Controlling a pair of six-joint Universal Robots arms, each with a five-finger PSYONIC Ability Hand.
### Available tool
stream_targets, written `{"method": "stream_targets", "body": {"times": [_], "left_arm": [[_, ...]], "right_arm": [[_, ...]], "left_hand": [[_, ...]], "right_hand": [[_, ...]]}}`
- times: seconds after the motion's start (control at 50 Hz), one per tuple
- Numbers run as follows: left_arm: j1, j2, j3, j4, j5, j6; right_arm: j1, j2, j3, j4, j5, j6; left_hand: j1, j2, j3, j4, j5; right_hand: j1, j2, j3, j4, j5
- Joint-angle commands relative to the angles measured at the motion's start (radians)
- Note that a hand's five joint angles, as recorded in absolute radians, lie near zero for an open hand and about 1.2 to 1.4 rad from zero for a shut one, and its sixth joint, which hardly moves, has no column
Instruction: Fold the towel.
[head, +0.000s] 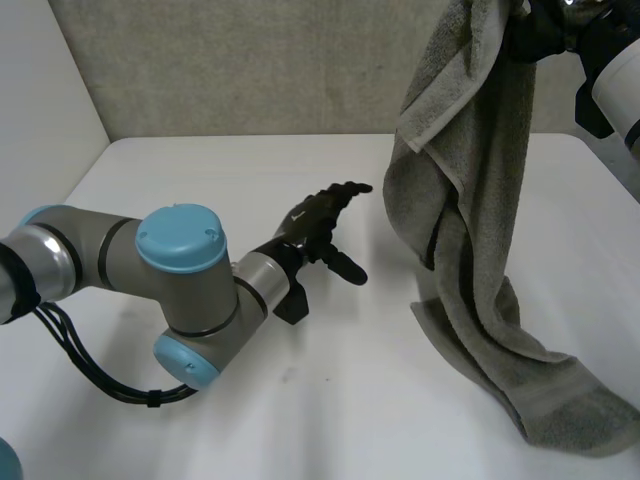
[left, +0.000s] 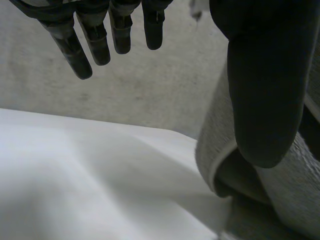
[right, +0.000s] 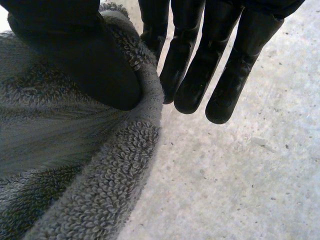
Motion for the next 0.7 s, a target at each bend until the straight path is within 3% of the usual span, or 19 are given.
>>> {"method": "stream_targets", "body": {"times": [0.02, 0.38, 0.5, 0.54, 0.6, 0.64, 0.66, 0.7], "left_arm": [[-0.015, -0.045, 0.043, 0.0, 0.042, -0.044], [-0.107, -0.264, 0.344, 0.0, 0.061, -0.319], [-0.164, -0.332, 0.441, 0.012, 0.12, -0.431], [-0.184, -0.362, 0.49, 0.02, 0.121, -0.456], [-0.192, -0.375, 0.508, 0.02, 0.12, -0.463], [-0.195, -0.388, 0.53, 0.02, 0.12, -0.471], [-0.195, -0.388, 0.53, 0.02, 0.12, -0.471], [-0.195, -0.388, 0.527, 0.023, 0.124, -0.473]], "right_arm": [[0.006, -0.045, 0.014, 0.006, 0.001, 0.0], [0.026, -0.134, 0.068, 0.041, -0.028, 0.016], [0.027, -0.134, 0.086, 0.041, -0.033, 0.016], [0.027, -0.134, 0.103, 0.041, -0.037, 0.016], [0.027, -0.134, 0.108, 0.039, -0.037, 0.016], [0.023, -0.134, 0.114, 0.038, -0.039, 0.016], [0.023, -0.134, 0.114, 0.038, -0.039, 0.016], [0.012, -0.134, 0.114, 0.036, -0.04, 0.016]], "left_hand": [[0.025, 0.026, 0.023, 0.025, 0.02], [0.08, 0.082, 0.079, 0.08, 0.076], [0.186, 0.188, 0.185, 0.186, 0.182], [0.347, 0.349, 0.346, 0.347, 0.342], [0.412, 0.414, 0.411, 0.412, 0.408], [0.663, 0.665, 0.662, 0.663, 0.659], [0.665, 0.667, 0.663, 0.665, 0.66], [1.0, 1.002, 0.999, 1.0, 0.996]], "right_hand": [[0.429, 0.219, 0.21, 0.203, 0.261], [0.429, 0.219, 0.21, 0.203, 0.261], [0.429, 0.219, 0.21, 0.203, 0.261], [0.429, 0.219, 0.21, 0.203, 0.261], [0.429, 0.219, 0.21, 0.203, 0.261], [0.429, 0.219, 0.21, 0.203, 0.261], [0.429, 0.219, 0.21, 0.203, 0.261], [0.429, 0.219, 0.21, 0.203, 0.261]]}}
